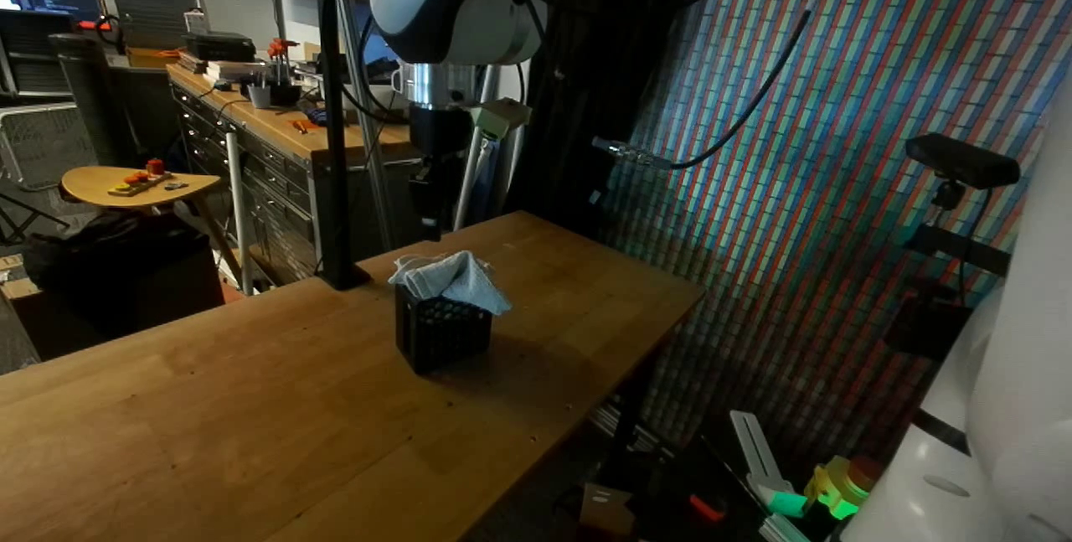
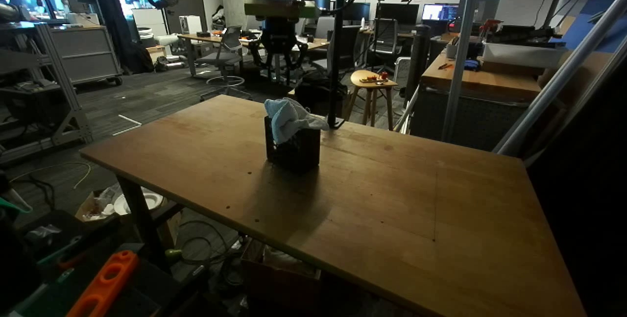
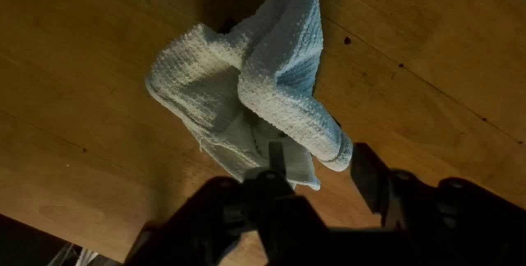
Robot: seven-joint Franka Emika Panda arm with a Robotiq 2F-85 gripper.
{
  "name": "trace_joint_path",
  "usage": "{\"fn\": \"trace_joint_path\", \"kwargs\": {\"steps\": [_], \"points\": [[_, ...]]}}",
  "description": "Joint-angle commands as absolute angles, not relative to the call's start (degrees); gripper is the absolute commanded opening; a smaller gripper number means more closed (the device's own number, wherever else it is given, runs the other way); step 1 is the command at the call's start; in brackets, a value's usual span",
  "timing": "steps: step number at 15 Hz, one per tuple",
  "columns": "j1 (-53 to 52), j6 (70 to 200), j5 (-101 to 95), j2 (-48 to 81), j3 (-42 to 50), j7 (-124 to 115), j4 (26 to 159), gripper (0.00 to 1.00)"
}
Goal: Pick up the cloth and put it in the box
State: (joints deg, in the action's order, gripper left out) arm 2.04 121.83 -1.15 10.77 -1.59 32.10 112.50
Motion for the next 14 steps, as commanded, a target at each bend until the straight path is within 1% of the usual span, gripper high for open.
{"fn": "trace_joint_path", "kwargs": {"steps": [1, 2, 4, 5, 14], "points": [[3.23, 125.31, 3.12, 8.13, -2.61, 40.88, 116.05, 0.78], [3.25, 125.74, 4.23, 8.24, -2.66, 42.93, 116.31, 0.87], [3.26, 125.97, 6.12, 8.52, -2.67, 46.58, 116.59, 0.99], [3.26, 125.78, 6.88, 8.8, -2.63, 48.14, 116.6, 1.0], [3.47, 125.33, 12.13, 10.51, -2.44, 56.87, 117.54, 1.0]]}}
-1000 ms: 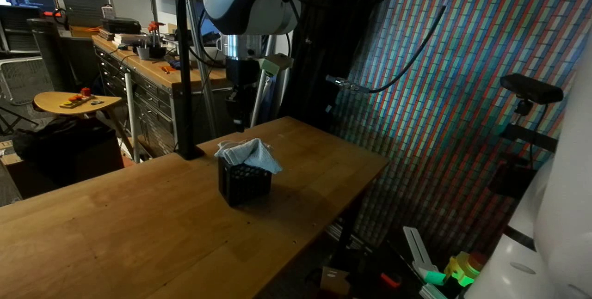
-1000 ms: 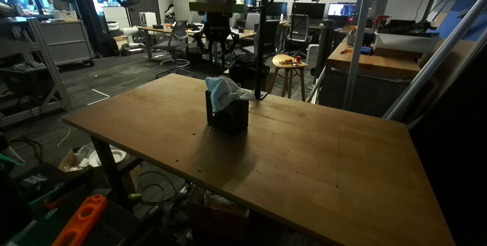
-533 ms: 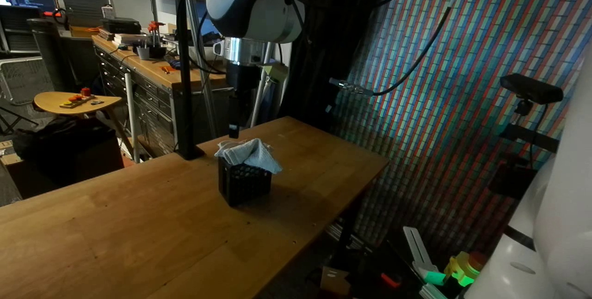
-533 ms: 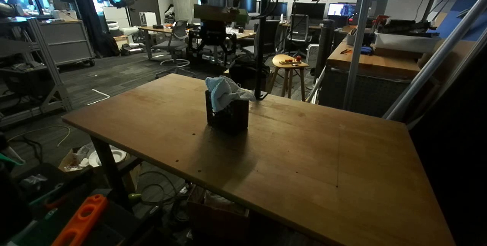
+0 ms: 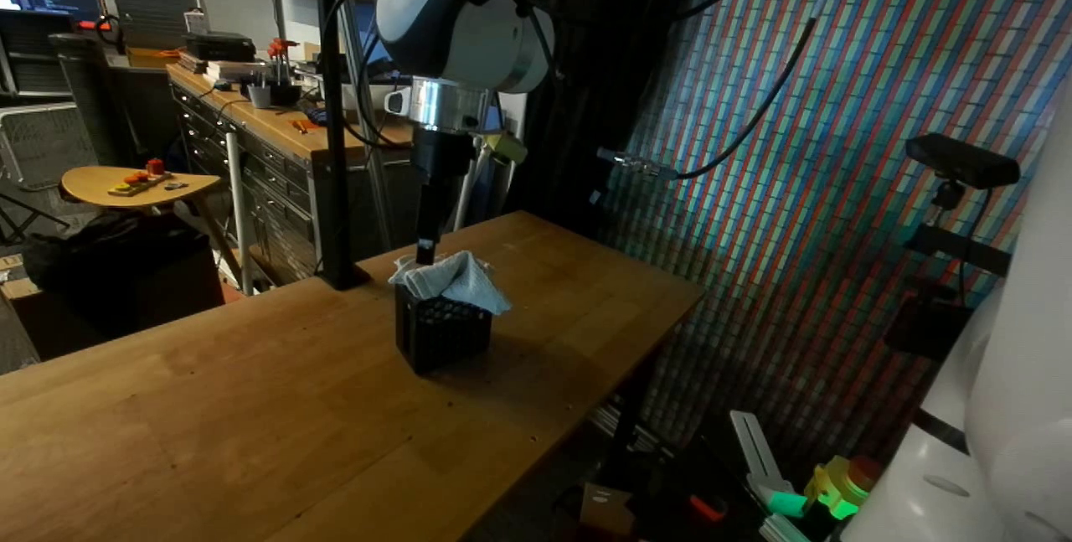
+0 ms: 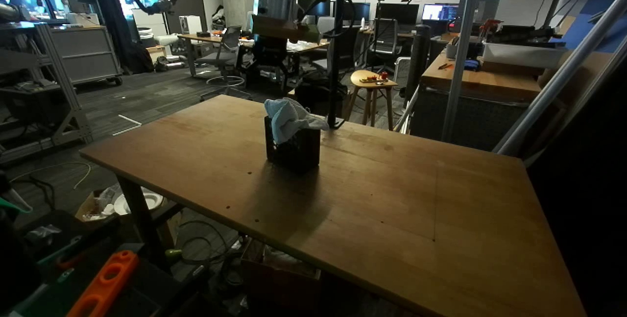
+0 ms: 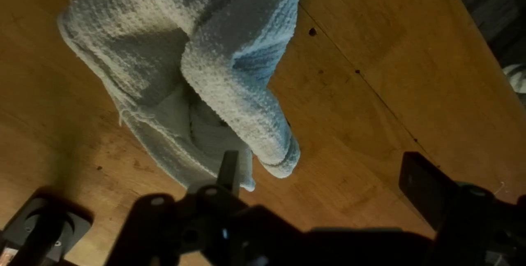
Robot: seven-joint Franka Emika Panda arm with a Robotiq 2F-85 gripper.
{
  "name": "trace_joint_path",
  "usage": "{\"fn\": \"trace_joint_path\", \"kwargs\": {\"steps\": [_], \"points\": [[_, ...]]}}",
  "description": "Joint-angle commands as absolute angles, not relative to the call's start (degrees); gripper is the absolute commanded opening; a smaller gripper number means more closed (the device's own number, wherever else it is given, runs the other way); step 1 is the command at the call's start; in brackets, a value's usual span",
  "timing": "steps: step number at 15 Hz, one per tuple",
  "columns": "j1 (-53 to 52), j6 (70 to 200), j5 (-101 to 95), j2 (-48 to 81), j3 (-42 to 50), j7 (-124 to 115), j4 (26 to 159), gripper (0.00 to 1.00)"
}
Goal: Pick up the cloth and put it in the box
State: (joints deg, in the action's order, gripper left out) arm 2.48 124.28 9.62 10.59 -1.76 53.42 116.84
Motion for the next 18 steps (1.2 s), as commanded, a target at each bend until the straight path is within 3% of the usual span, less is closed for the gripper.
{"fn": "trace_joint_path", "kwargs": {"steps": [1, 18], "points": [[3.52, 125.36, 12.57, 10.72, -2.44, 57.49, 117.58, 1.0], [3.44, 123.79, 13.25, 15.14, -3.92, 61.61, 114.82, 1.0]]}}
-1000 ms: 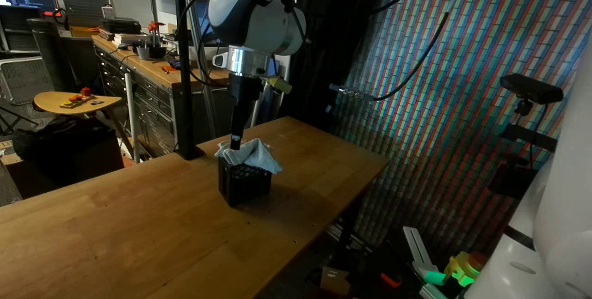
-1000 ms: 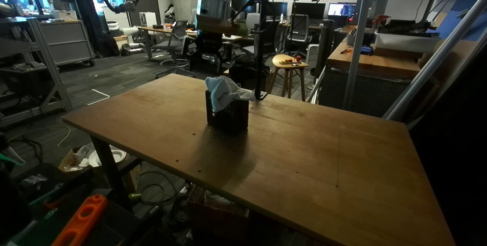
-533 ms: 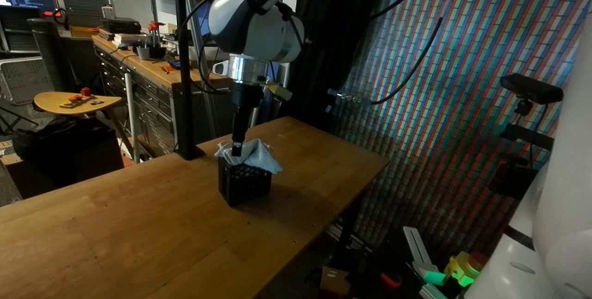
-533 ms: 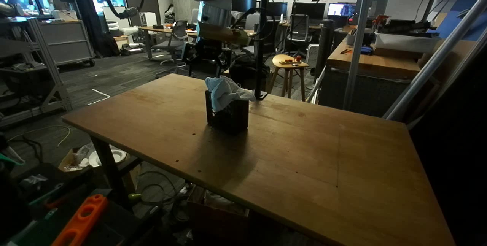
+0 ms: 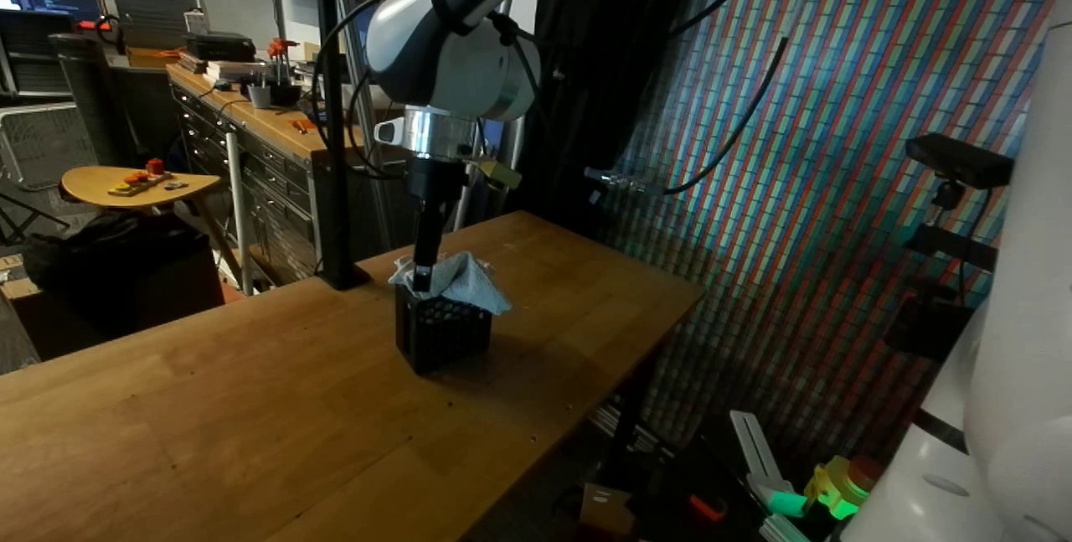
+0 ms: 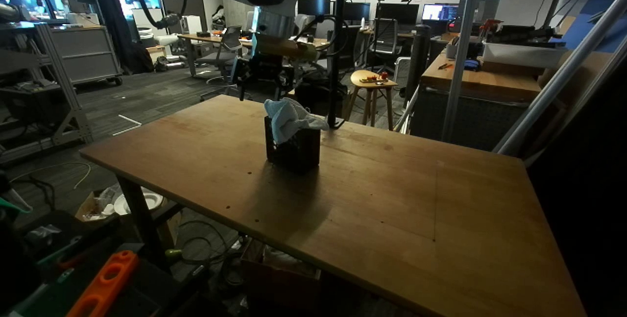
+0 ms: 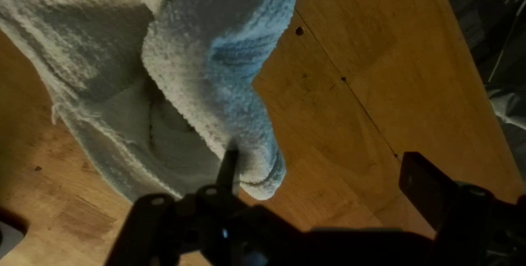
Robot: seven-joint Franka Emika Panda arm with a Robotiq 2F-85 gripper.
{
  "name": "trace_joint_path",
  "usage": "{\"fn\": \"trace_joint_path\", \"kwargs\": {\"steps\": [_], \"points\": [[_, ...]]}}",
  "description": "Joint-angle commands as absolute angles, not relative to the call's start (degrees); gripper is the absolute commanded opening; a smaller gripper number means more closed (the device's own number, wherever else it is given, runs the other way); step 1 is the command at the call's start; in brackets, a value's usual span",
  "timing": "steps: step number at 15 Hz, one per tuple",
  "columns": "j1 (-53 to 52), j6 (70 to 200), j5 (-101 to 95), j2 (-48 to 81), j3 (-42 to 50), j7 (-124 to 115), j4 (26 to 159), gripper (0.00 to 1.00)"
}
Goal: Pick up the cloth and put it in the box
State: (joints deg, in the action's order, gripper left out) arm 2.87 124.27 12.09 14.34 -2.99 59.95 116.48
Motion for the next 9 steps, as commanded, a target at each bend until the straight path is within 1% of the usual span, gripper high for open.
{"fn": "trace_joint_path", "kwargs": {"steps": [1, 9], "points": [[3.45, 123.81, 13.22, 15.39, -4.06, 61.69, 114.65, 1.0], [3.64, 123.72, 12.87, 17.32, -4.6, 62.76, 113.88, 1.0]]}}
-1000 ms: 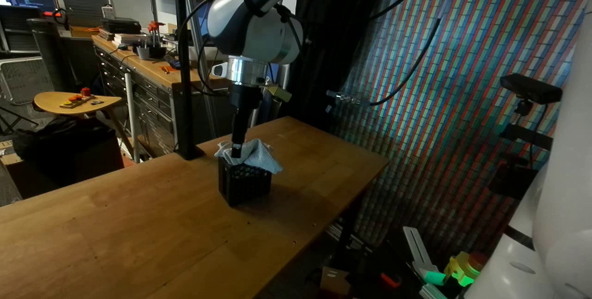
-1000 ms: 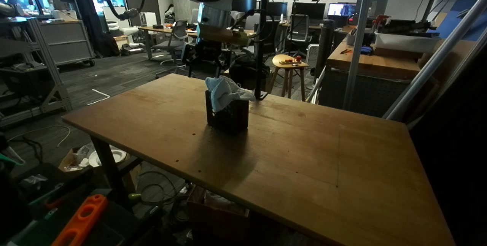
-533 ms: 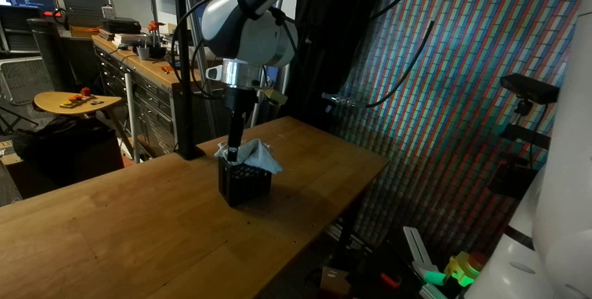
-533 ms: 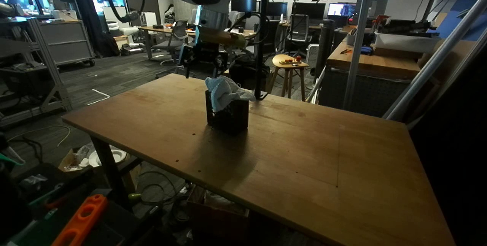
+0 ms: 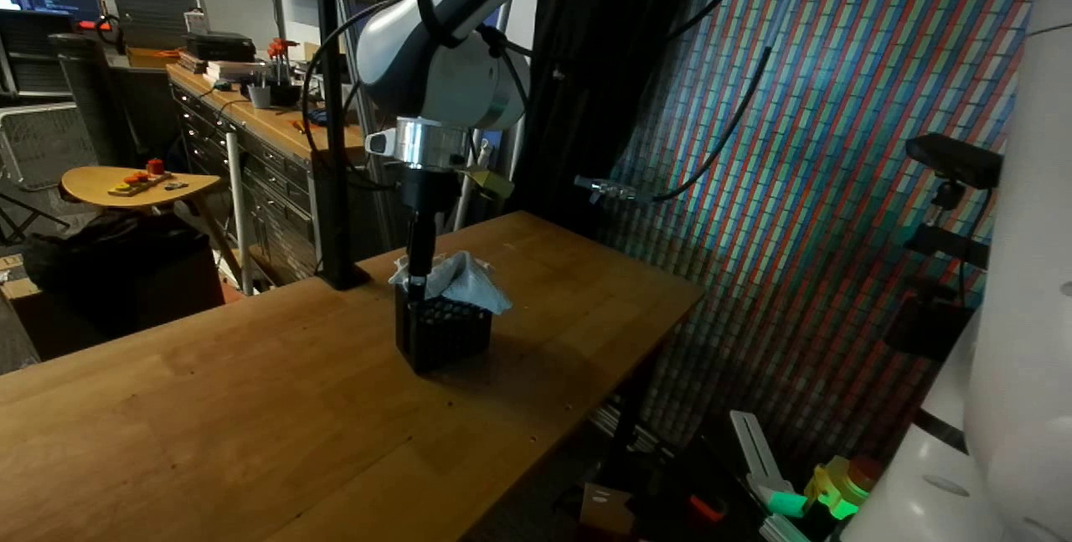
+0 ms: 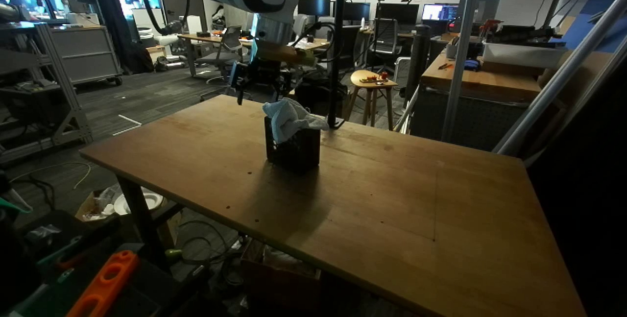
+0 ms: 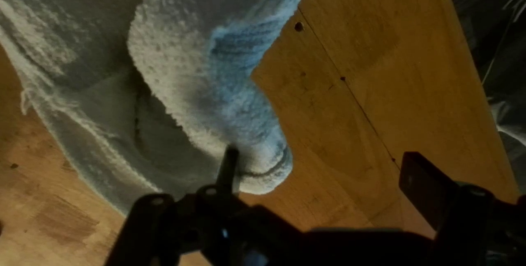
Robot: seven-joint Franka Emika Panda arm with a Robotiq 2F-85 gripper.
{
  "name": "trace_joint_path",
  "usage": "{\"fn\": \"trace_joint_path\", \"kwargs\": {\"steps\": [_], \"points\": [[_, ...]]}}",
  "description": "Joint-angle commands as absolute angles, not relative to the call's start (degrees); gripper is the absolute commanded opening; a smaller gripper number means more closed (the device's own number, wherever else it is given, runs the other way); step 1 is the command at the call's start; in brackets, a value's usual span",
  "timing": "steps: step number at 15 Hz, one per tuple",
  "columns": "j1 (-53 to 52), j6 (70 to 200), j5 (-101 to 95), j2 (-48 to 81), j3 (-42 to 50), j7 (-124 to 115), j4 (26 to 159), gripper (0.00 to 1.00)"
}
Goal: Pick up the cloth and put it in the box
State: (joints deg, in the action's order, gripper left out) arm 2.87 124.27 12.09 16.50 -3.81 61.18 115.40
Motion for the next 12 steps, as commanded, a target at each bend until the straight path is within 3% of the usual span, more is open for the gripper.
{"fn": "trace_joint_path", "kwargs": {"steps": [1, 4, 6, 12], "points": [[3.65, 123.74, 12.87, 17.5, -4.64, 62.88, 113.81, 1.0], [3.69, 123.66, 12.94, 17.89, -4.72, 63.06, 113.51, 1.0], [3.7, 123.63, 13.01, 18.09, -4.78, 63.01, 113.27, 0.95], [3.76, 123.71, 13.03, 18.38, -4.76, 62.59, 112.97, 0.49]]}}
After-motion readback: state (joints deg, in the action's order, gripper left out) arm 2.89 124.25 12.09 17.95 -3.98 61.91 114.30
